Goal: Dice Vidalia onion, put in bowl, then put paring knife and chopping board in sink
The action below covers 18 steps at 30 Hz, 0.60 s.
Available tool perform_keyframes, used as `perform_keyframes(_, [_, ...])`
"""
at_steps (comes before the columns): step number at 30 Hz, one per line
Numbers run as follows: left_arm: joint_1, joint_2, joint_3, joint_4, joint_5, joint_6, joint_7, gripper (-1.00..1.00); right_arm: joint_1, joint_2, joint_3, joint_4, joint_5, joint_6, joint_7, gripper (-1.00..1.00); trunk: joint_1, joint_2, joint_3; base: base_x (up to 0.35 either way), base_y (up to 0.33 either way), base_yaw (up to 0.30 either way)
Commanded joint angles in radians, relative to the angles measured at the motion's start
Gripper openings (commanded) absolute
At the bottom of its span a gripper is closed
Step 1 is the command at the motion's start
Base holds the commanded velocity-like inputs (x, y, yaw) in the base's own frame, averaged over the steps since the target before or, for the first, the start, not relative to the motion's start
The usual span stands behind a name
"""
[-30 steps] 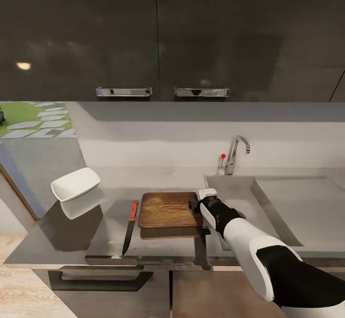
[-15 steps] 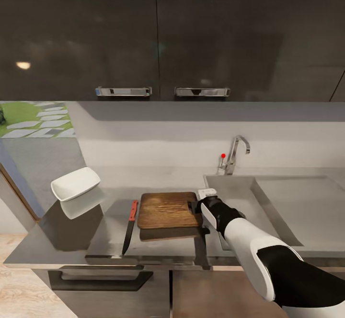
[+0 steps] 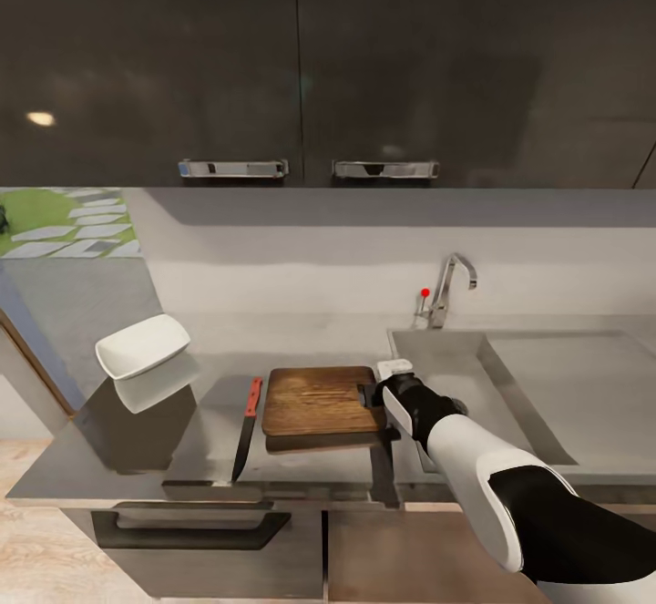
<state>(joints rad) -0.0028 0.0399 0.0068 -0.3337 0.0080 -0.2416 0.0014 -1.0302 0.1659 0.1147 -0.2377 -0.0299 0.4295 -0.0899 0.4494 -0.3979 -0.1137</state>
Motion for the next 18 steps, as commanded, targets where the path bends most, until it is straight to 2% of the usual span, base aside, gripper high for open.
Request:
perform_keyframes(1, [0.000,0.000,0.001,0.000,0.001,-0.002,0.000,1.00,-0.001,0.000,0.007,-0.002,-0.004,0.006,-0.004,-1.00,0.001,-0.002,-0.003,0.000,0.000,0.000])
perform_keyframes(18, [0.000,0.000,-0.001,0.002,0.000,-0.002,0.000,1.00,-0.001,-0.005,0.005,0.001,-0.003,0.003,-0.011,-1.00,0.001,-0.002,-0.014,0.014,0.000,0.000])
